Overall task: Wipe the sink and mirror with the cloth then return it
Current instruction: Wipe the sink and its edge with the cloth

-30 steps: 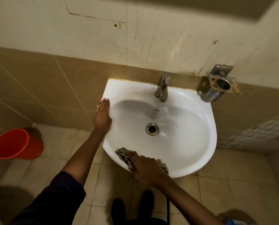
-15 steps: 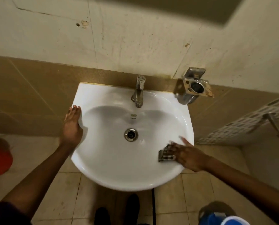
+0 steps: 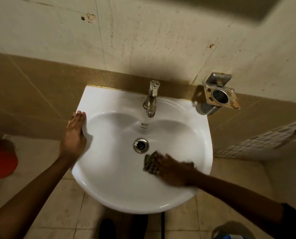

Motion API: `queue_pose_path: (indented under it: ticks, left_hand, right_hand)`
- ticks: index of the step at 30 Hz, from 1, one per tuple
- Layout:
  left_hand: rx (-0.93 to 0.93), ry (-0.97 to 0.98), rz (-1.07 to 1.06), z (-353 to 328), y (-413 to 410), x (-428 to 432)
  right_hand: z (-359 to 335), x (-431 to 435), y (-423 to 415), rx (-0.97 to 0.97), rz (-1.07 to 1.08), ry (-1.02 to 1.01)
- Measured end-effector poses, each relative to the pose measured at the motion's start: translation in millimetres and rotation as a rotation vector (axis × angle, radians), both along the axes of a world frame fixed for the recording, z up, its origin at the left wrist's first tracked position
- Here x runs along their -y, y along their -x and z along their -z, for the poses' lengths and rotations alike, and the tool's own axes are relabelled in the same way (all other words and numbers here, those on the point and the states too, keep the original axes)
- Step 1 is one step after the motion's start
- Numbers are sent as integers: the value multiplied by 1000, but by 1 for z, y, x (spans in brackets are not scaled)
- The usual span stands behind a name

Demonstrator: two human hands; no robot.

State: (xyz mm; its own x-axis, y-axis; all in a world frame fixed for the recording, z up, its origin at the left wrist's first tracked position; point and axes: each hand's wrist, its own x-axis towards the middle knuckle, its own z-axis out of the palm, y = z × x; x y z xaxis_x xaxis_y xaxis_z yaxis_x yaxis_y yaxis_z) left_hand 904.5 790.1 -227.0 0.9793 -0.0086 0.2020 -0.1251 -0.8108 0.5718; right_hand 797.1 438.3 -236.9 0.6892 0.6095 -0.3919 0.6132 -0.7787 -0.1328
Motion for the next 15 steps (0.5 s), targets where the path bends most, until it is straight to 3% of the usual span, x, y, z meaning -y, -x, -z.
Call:
queue_pose_path:
  ticks: [2, 4, 8, 9, 11, 13, 15]
  left_hand:
    - [-3, -7, -11, 1, -1, -1]
    - [-12, -26, -8, 4, -1, -3]
    - [-16, -24, -8, 1, -1, -1]
    - [-16, -18, -14, -1, 0, 0]
    - [-21, -1, -32, -4, 1, 1]
    - [-33, 9, -45, -5, 2, 1]
    - [-30, -2, -39, -4, 3, 0]
  right_hand:
    - [-13, -53, 22, -360, 10, -212]
    - [-24, -109, 30, -556, 64, -414]
    - [0, -132, 31, -565, 88, -531]
    - [18, -113, 28, -549, 90, -580]
    - [48, -63, 6, -284, 194, -559]
    - [64, -17, -28, -114, 288, -418]
    - [54, 3, -54, 222, 408, -154]
